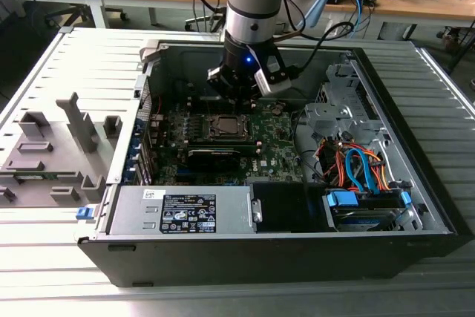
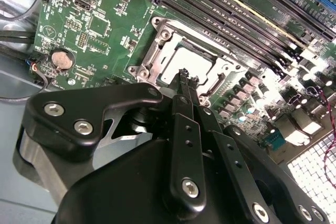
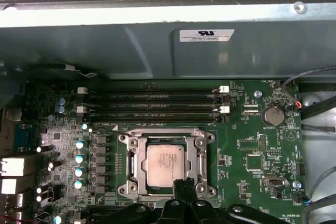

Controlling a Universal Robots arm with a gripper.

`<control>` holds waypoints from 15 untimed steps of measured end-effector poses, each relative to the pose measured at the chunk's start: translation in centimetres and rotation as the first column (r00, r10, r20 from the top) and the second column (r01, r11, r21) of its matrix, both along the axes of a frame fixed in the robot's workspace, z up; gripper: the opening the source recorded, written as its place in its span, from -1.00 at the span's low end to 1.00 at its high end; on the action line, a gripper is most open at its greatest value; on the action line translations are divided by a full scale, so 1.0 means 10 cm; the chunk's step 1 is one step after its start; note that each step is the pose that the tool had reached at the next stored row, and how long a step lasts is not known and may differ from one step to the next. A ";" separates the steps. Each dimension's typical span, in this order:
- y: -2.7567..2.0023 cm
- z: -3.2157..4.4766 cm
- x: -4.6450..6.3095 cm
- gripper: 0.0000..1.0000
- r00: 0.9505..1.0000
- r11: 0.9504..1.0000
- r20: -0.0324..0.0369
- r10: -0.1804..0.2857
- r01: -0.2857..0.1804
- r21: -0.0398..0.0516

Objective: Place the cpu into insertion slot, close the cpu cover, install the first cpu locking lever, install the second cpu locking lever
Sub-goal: 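Install the first cpu locking lever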

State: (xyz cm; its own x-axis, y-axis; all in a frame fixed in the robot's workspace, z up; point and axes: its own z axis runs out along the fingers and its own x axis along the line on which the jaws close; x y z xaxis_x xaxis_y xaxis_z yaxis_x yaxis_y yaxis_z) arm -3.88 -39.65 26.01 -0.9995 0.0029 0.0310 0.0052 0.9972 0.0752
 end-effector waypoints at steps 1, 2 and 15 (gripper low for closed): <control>0.000 0.000 -0.01 -0.79 1.000 1.000 0.000 0.000 0.000 0.000; -0.001 0.001 -0.01 -0.79 1.000 1.000 0.001 0.000 0.000 0.001; -0.004 0.001 -0.06 -0.79 1.000 1.000 0.001 0.000 0.000 0.003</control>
State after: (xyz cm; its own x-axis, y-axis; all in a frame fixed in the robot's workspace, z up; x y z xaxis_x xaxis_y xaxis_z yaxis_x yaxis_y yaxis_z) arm -4.45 -39.70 26.01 -0.9995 0.0028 0.0301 0.0052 0.9969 0.0782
